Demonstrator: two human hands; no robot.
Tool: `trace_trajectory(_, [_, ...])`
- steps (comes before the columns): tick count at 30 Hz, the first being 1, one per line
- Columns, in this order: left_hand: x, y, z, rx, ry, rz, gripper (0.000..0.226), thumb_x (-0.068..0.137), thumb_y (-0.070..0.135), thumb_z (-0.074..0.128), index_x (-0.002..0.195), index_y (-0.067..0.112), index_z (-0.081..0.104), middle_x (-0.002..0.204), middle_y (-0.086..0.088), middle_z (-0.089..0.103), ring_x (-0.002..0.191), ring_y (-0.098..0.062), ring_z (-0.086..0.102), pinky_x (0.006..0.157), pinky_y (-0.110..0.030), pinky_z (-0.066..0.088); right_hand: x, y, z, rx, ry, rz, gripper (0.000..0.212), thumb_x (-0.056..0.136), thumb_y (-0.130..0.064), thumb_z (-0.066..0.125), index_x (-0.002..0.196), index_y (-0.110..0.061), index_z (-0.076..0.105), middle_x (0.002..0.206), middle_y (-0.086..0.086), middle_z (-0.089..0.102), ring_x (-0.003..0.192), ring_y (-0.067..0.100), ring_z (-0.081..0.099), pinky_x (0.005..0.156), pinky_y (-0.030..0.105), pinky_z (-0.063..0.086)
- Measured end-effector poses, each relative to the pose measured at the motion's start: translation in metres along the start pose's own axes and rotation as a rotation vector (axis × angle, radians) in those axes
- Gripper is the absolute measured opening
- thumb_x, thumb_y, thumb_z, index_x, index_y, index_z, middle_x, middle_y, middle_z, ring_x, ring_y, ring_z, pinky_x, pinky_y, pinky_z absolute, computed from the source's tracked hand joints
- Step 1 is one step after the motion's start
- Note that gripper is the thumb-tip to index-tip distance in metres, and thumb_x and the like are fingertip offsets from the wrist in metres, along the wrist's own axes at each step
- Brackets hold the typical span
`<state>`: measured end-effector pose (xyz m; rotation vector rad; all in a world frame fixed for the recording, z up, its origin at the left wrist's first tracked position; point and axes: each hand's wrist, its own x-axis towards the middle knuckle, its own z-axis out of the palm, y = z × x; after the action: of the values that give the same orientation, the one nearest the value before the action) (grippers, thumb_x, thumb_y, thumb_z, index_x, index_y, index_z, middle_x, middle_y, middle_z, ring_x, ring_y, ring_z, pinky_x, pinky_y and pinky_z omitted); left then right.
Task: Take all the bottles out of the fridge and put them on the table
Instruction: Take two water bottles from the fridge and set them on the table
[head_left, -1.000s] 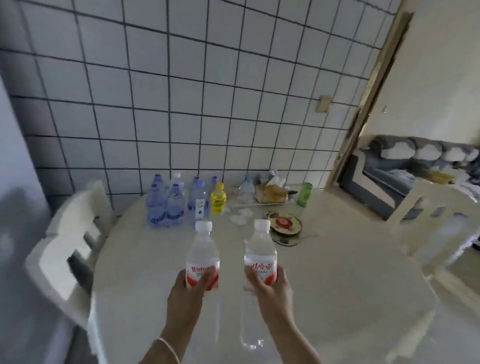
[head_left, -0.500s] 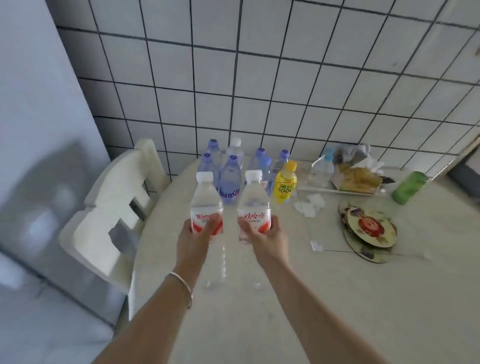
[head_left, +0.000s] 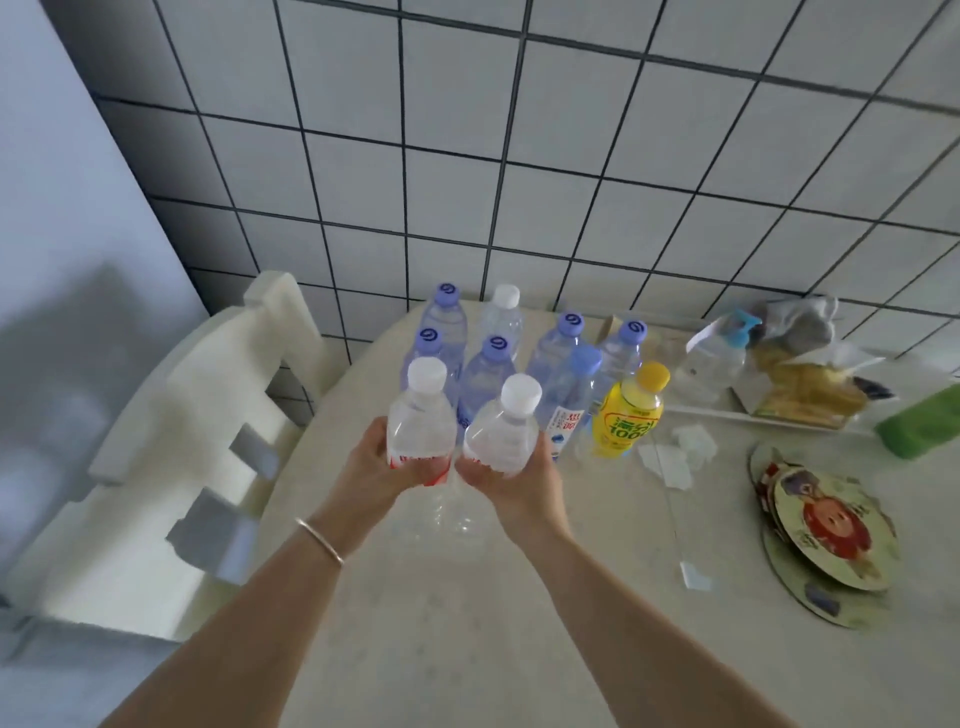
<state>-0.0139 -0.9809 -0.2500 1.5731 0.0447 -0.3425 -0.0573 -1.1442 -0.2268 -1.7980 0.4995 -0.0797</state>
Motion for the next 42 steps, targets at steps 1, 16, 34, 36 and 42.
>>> trace_trajectory(1, [0.008,-0.003,-0.001,-0.01,-0.008,-0.003,0.083,0.044,0.03,0.088,0.114,0.0,0.053,0.097,-0.015,0.064,0.084,-0.022,0.061,0.074,-0.036,0.051,0.007,0.001,0.003,-0.004,-0.008,-0.001,0.068,0.048,-0.044,0.085,0.105,-0.027,0.052,0.095,-0.009,0.066,0.087,0.012,0.063,0.068,0.026,0.049])
trace_trajectory(16, [0.068,-0.022,-0.013,-0.002,-0.174,0.083,0.078,0.05,0.018,0.084,0.12,0.007,0.052,0.109,-0.007,0.069,0.102,-0.02,0.066,0.084,-0.026,0.054,0.06,0.022,0.018,-0.086,-0.063,-0.036,0.059,0.054,-0.025,0.089,0.094,-0.035,0.047,0.09,-0.013,0.063,0.083,0.005,0.061,0.068,0.022,0.05])
trace_trajectory(34, [0.046,-0.021,-0.022,0.037,-0.156,0.055,0.109,0.038,0.045,0.089,0.132,0.007,0.047,0.123,-0.012,0.061,0.115,-0.021,0.06,0.083,-0.017,0.052,0.027,0.015,0.01,-0.3,-0.119,-0.005,0.084,0.062,-0.029,0.083,0.133,-0.022,0.038,0.129,-0.002,0.048,0.121,0.015,0.048,0.1,0.027,0.04])
trace_trajectory(36, [0.037,-0.017,-0.021,0.044,-0.095,0.074,0.108,0.04,0.046,0.088,0.132,0.009,0.046,0.127,-0.009,0.06,0.119,-0.016,0.058,0.09,-0.022,0.051,0.016,0.012,-0.001,-0.336,-0.106,-0.005,0.085,0.068,-0.032,0.079,0.138,-0.02,0.032,0.134,-0.002,0.044,0.126,0.014,0.043,0.101,0.024,0.035])
trace_trajectory(42, [-0.009,-0.011,-0.014,-0.008,0.196,0.057,0.078,0.067,0.017,0.077,0.138,0.013,0.045,0.142,-0.008,0.047,0.13,-0.026,0.045,0.112,-0.048,0.033,-0.029,0.001,-0.037,-0.336,-0.051,-0.067,0.067,0.08,-0.041,0.068,0.134,-0.016,0.037,0.135,-0.001,0.045,0.125,0.016,0.043,0.098,0.026,0.035])
